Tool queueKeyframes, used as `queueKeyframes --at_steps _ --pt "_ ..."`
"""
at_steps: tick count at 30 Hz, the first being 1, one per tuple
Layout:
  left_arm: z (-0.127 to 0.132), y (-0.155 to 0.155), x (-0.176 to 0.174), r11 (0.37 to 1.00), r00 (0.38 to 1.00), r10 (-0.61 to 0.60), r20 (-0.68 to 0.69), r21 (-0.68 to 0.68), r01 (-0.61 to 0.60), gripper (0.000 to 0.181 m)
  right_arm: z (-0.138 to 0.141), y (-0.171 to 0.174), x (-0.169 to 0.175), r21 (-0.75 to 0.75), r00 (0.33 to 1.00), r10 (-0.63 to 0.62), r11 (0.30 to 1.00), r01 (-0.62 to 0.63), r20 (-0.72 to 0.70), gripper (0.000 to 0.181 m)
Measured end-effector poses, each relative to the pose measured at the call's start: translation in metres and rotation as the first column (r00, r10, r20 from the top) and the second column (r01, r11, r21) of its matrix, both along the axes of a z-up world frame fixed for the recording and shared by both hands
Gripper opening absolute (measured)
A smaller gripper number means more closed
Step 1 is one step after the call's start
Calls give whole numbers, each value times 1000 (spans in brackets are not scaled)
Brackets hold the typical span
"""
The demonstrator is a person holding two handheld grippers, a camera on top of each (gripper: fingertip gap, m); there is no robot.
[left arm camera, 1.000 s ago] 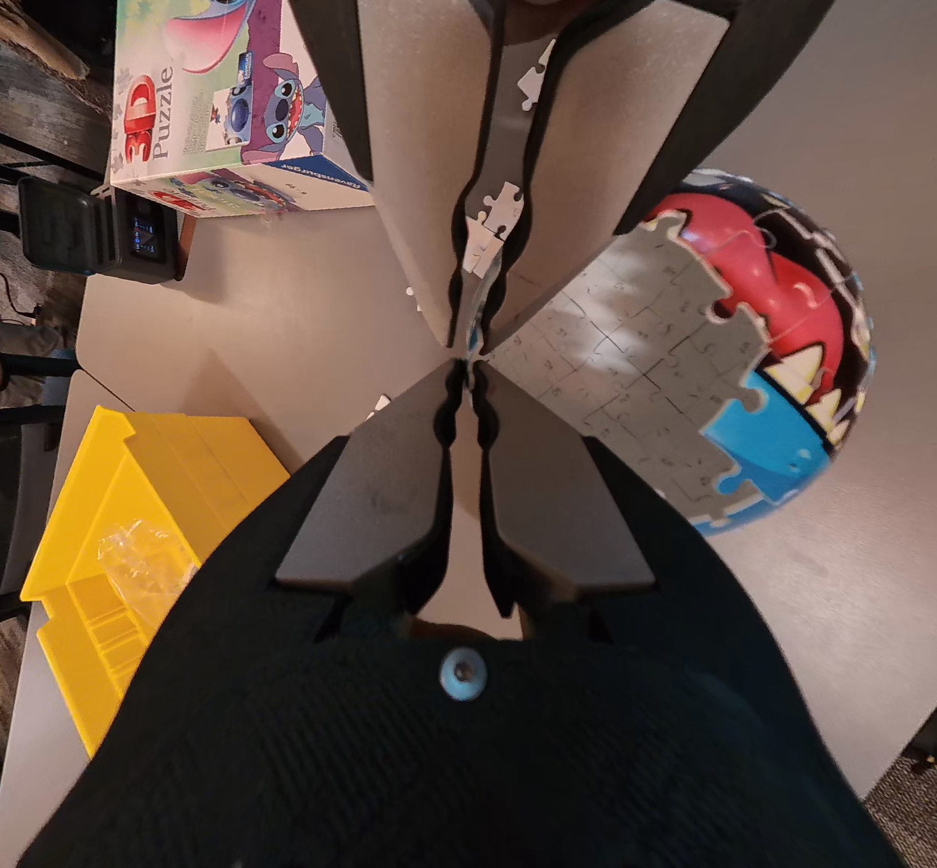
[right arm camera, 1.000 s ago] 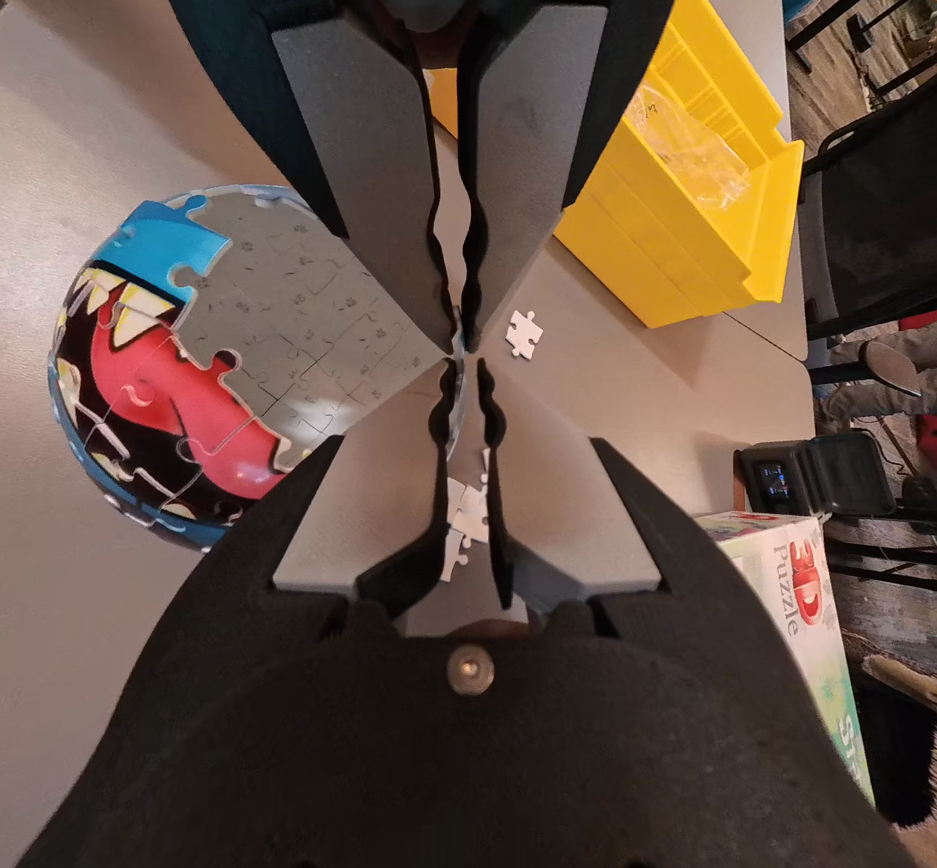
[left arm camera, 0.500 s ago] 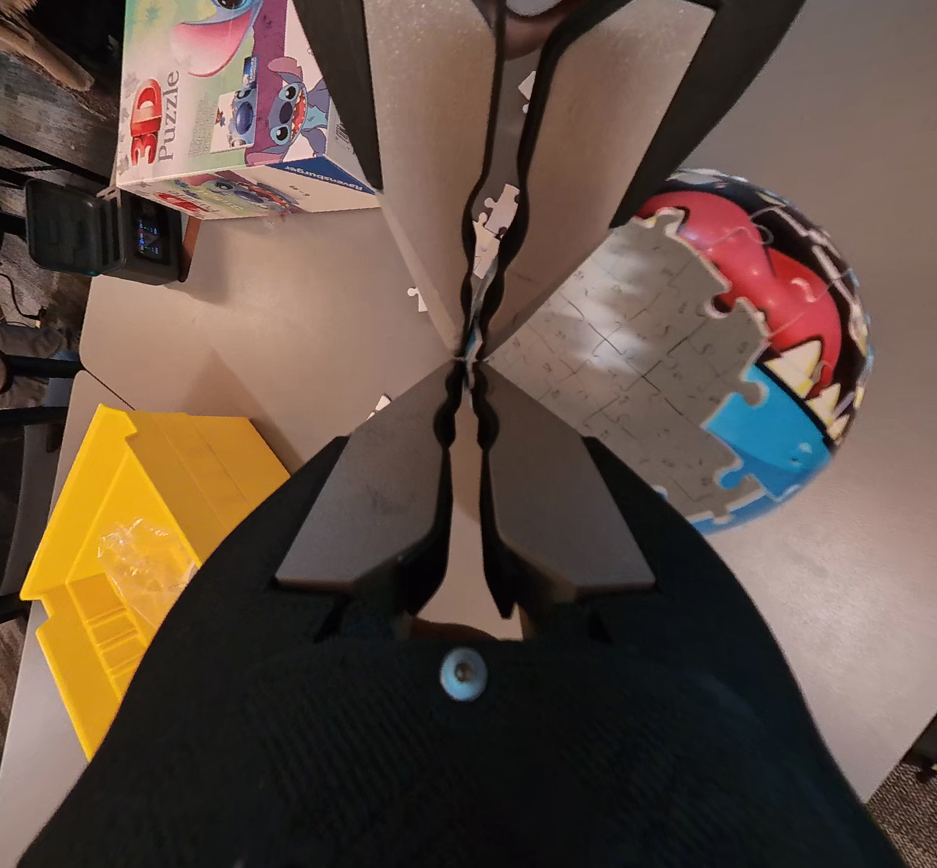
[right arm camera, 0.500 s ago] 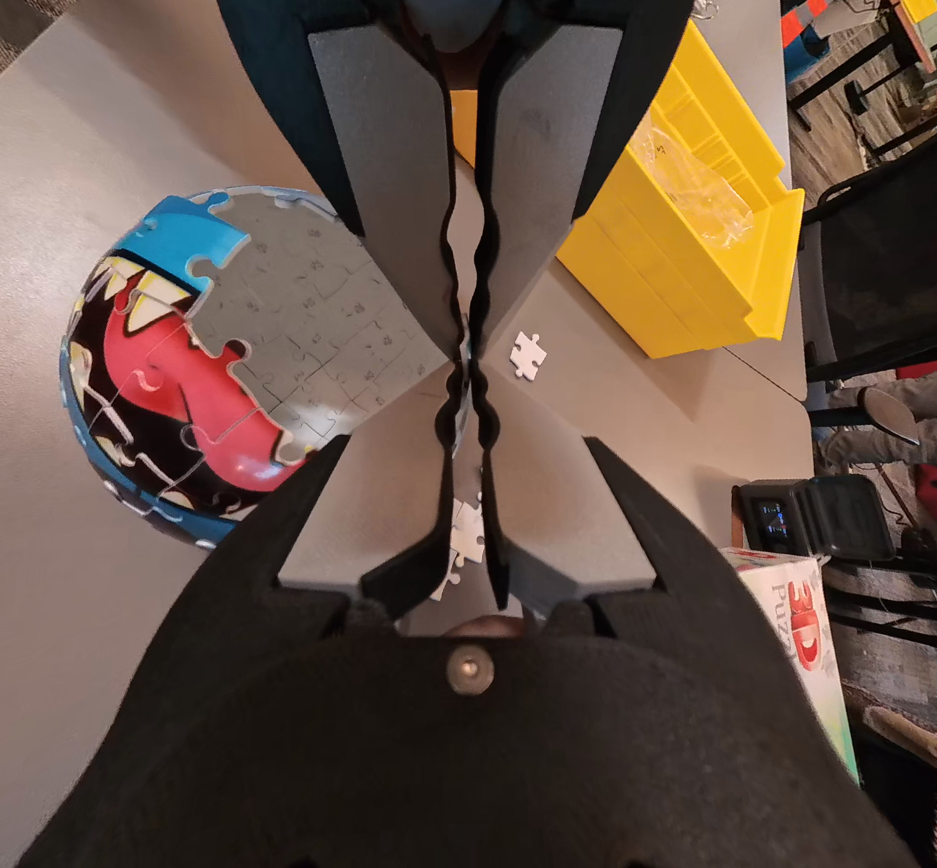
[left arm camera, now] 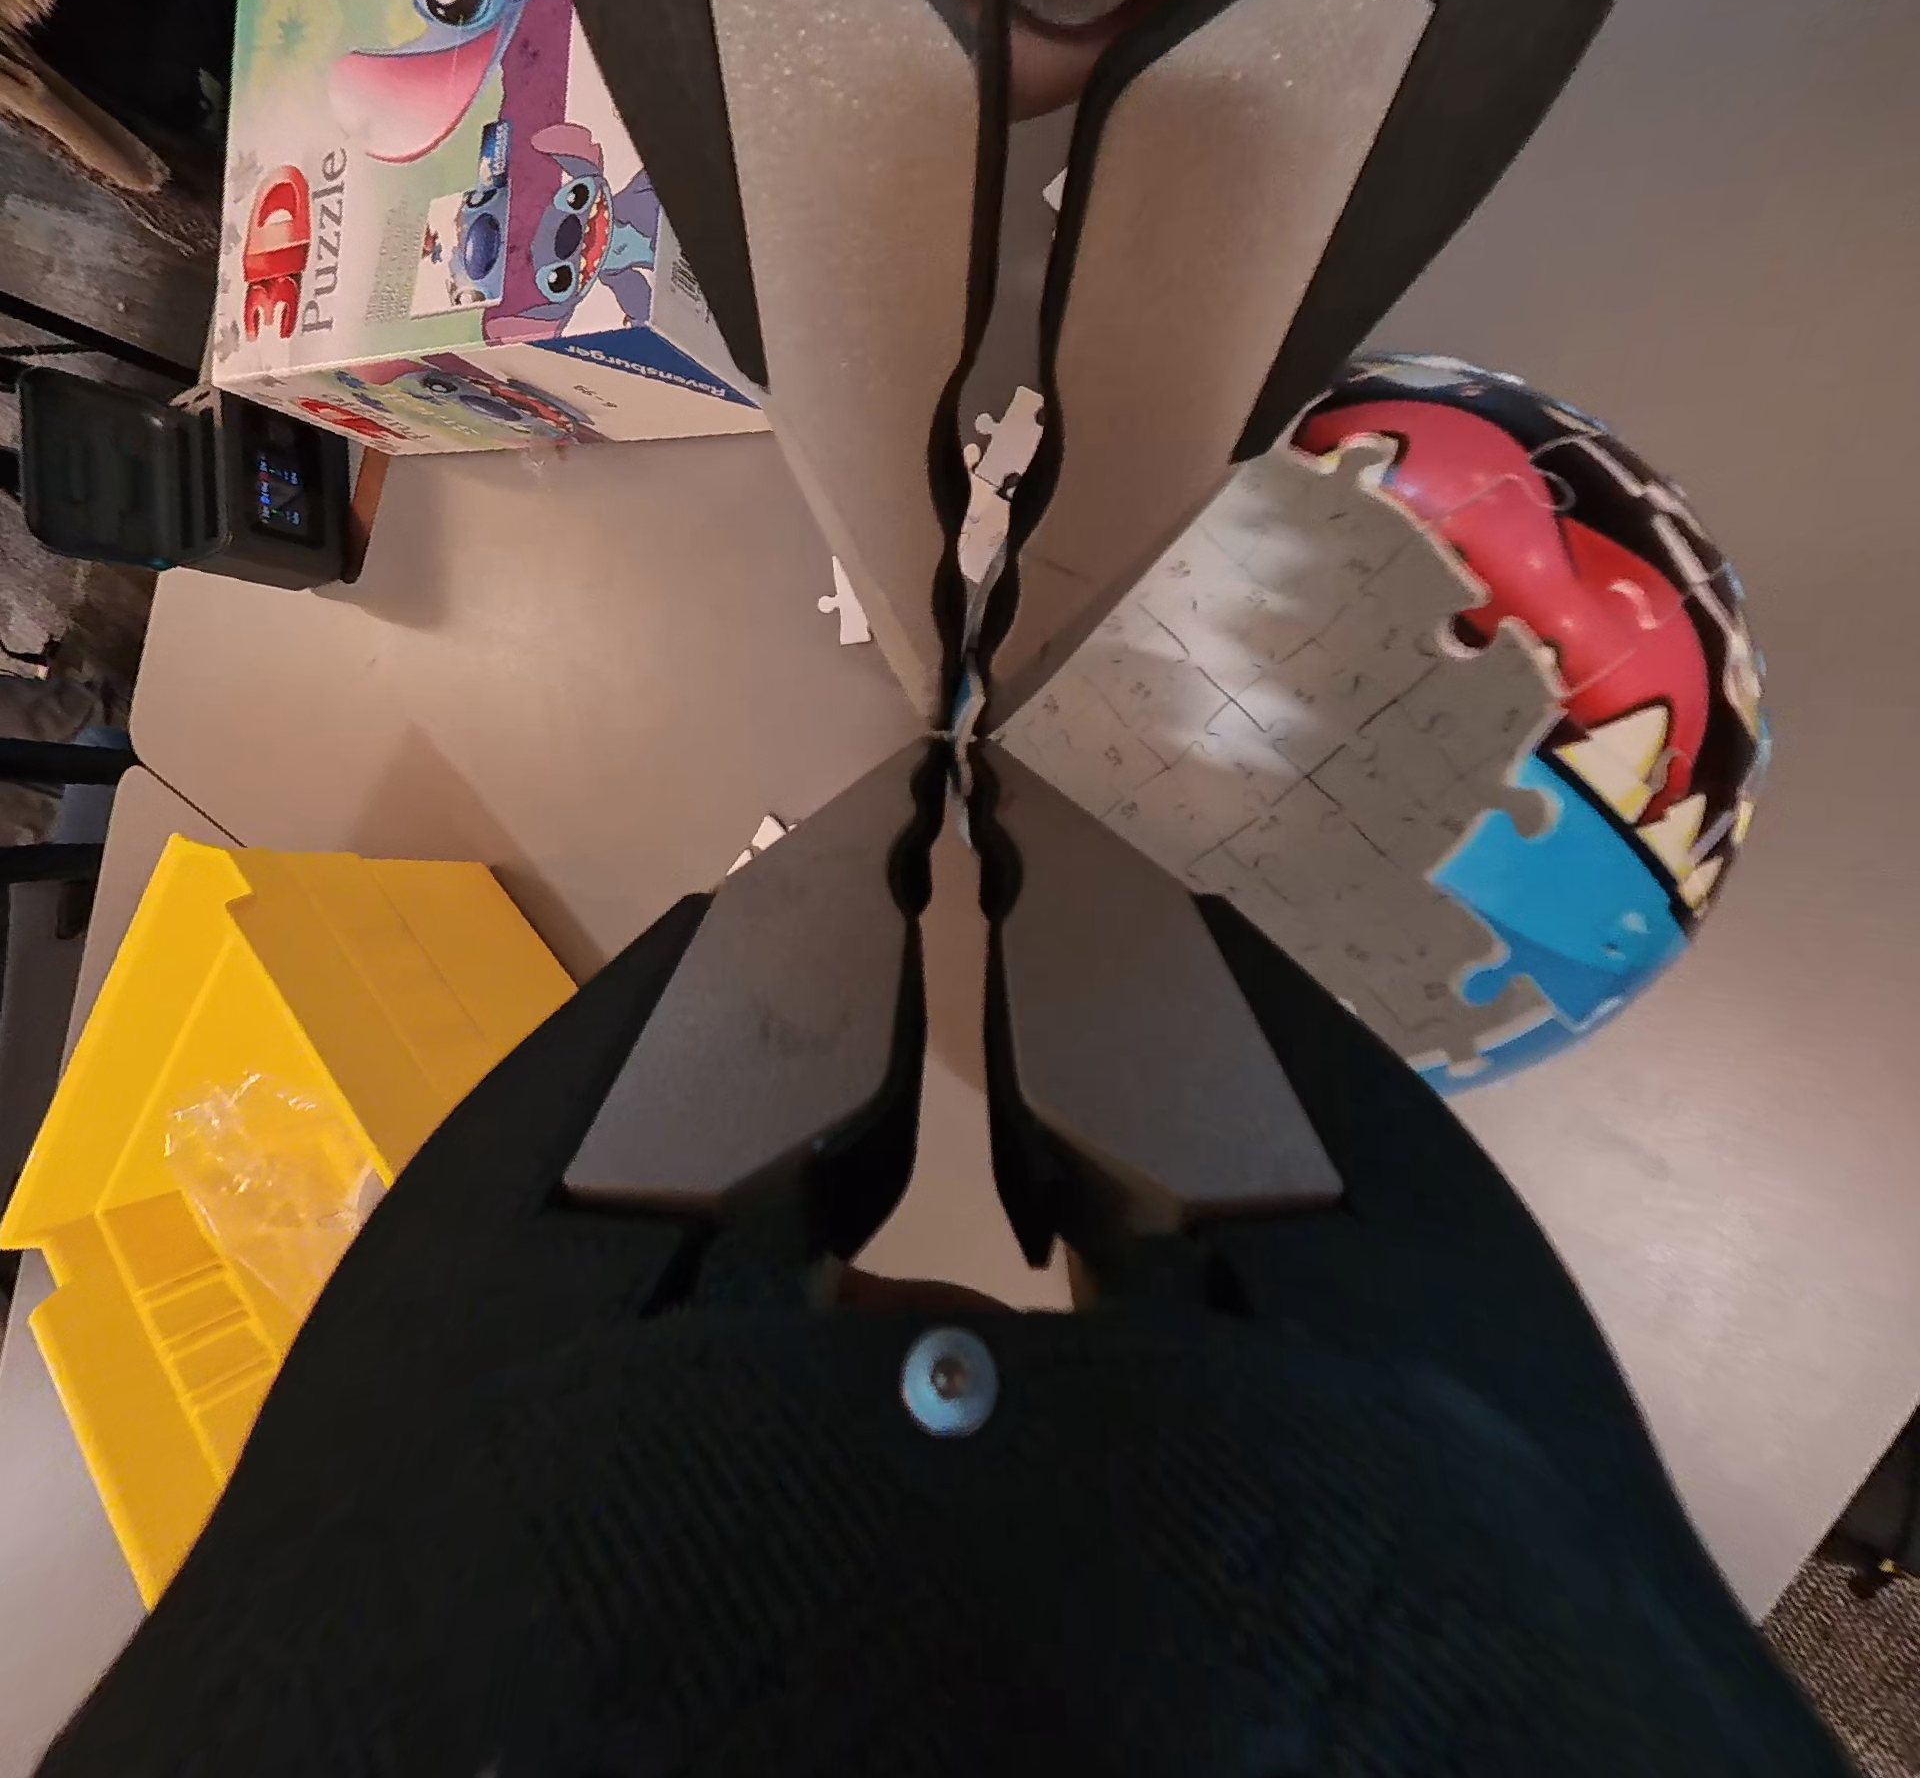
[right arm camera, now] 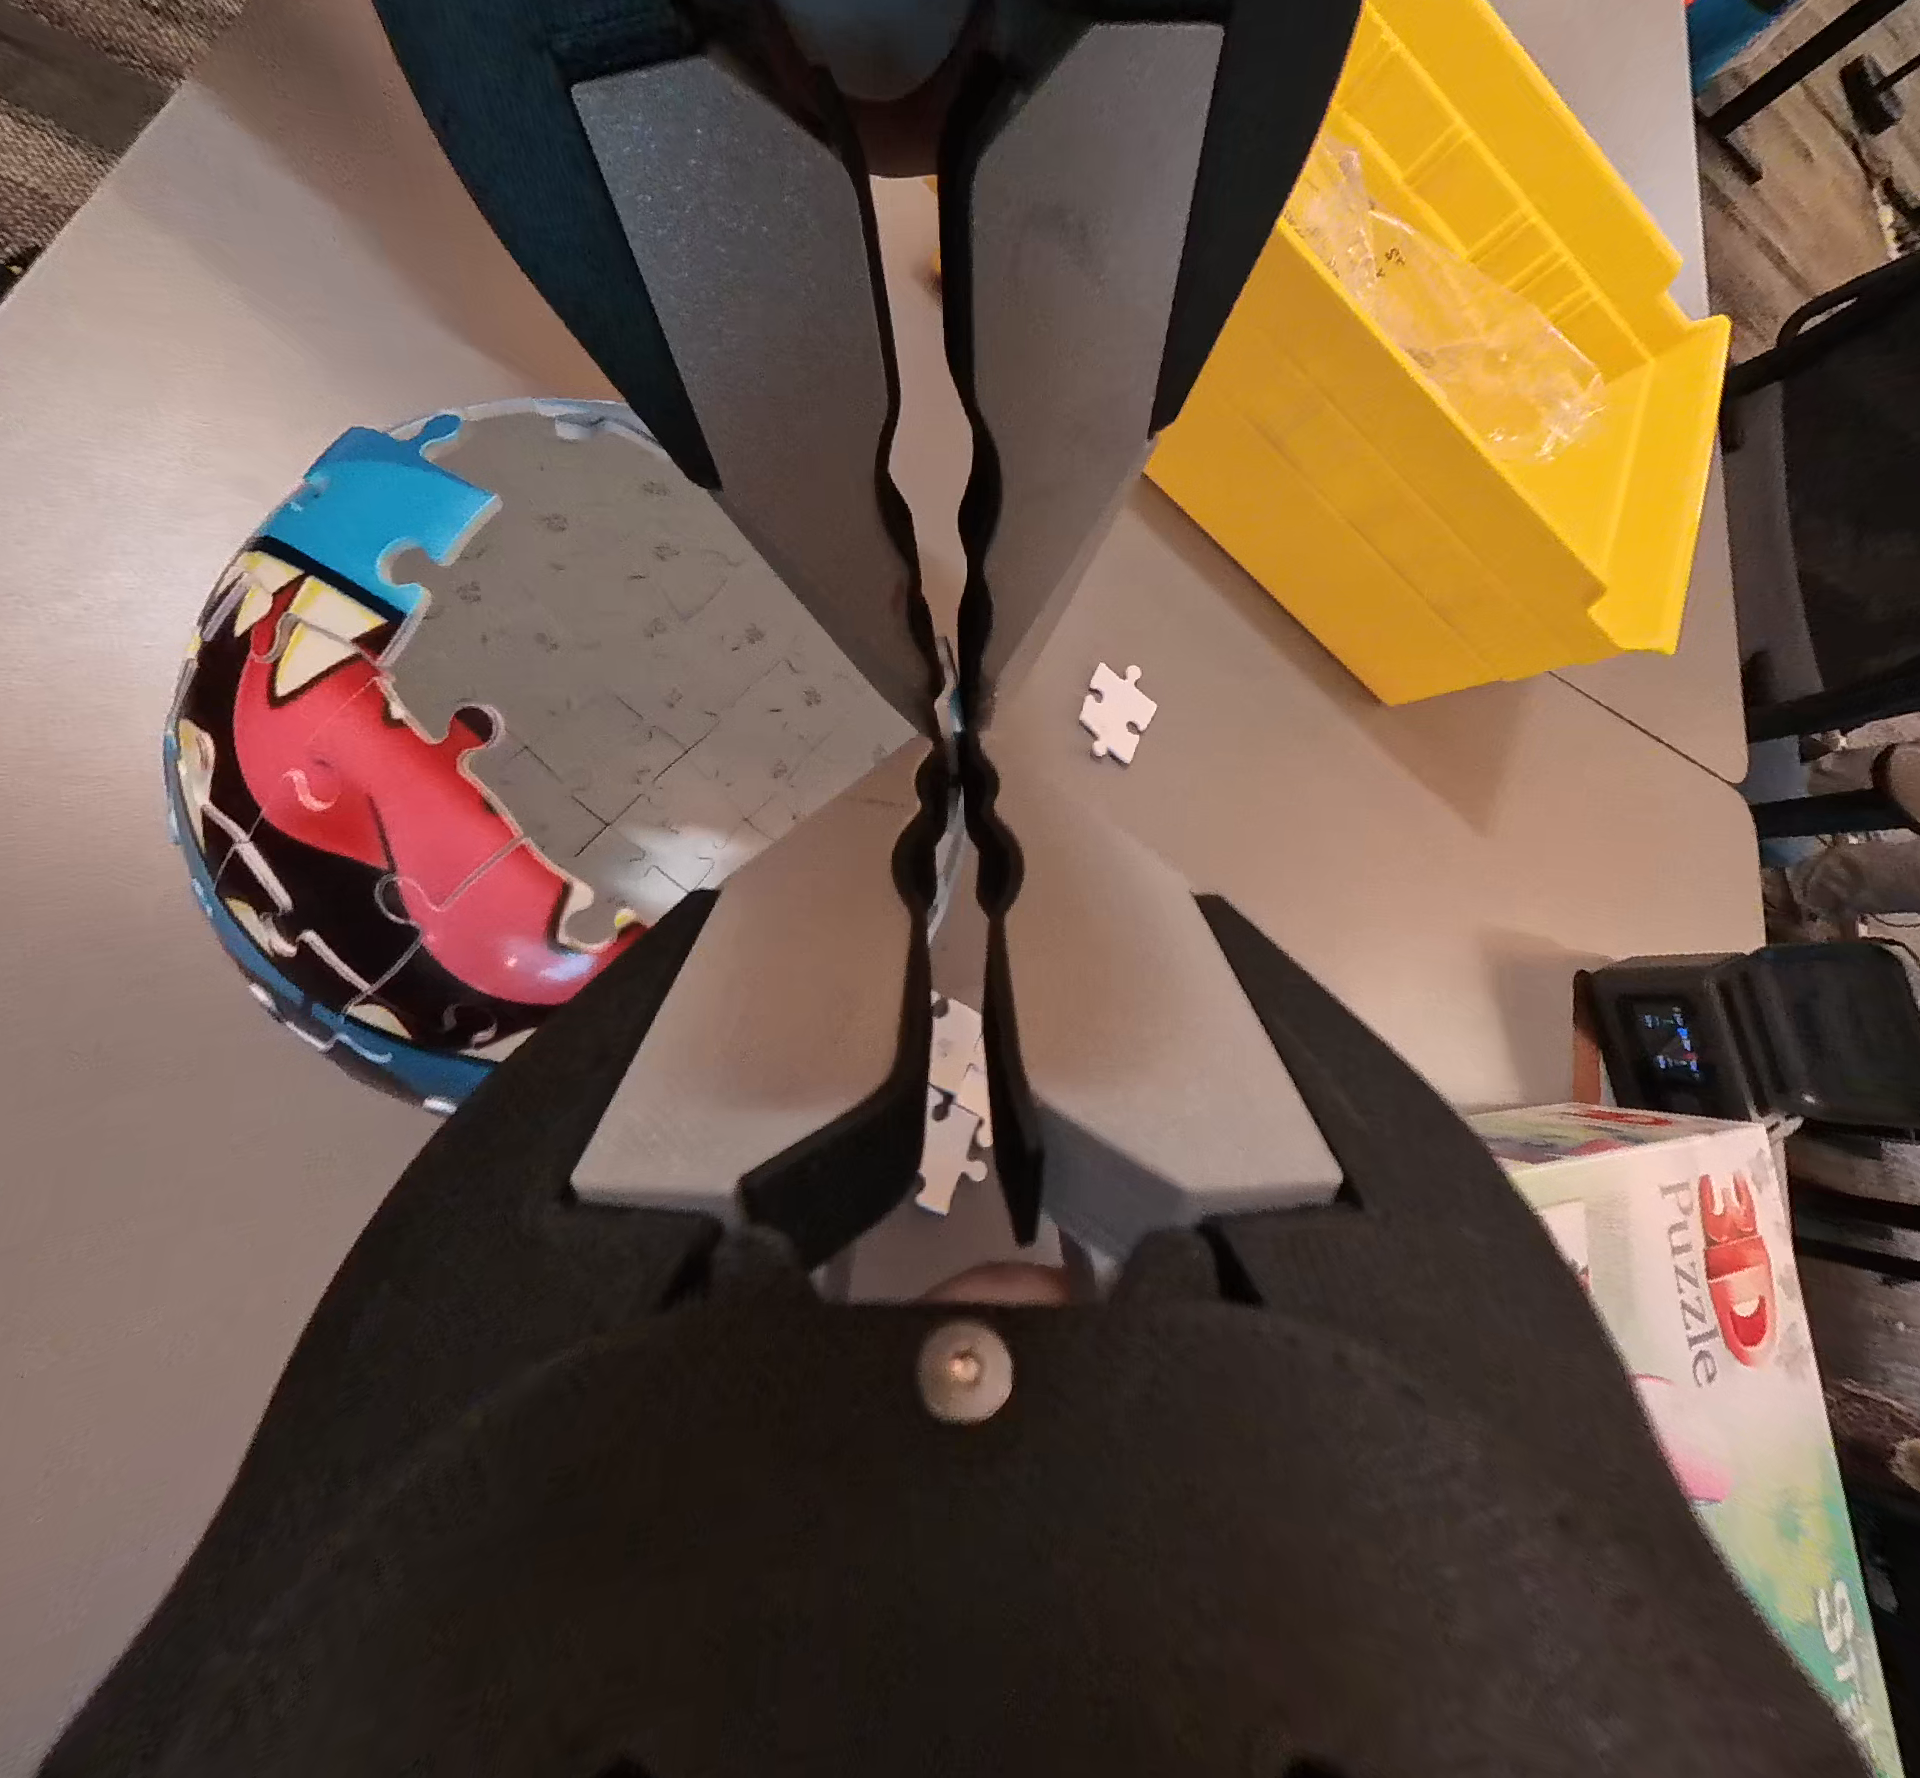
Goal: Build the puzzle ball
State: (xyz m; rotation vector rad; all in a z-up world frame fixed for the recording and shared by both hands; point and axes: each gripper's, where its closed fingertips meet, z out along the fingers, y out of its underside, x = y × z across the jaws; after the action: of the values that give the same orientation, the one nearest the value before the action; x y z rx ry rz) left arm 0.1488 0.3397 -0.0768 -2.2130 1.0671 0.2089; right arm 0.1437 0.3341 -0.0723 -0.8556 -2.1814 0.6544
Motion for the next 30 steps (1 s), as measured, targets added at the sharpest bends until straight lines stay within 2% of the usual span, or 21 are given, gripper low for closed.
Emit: queueKeyframes --at_steps 12,17,23,30 --pt "-3 1 -2 1000 1000 21 -9 -2 -21 1 -1 1 0 -6 999 -35 999 35 13 0" --pt "-3 0 -3 1000 1000 24 -8 -2 -24 1 15 4 5 -37 999 -33 999 32 -23 12" --pt "-3 0 -3 1000 1000 30 -5 -6 -30 1 27 7 9 -71 998 -30 997 26 -55 5" --pt "-3 0 -3 999 999 41 1 -4 -41 1 14 4 9 -70 1000 -23 997 23 7 11"
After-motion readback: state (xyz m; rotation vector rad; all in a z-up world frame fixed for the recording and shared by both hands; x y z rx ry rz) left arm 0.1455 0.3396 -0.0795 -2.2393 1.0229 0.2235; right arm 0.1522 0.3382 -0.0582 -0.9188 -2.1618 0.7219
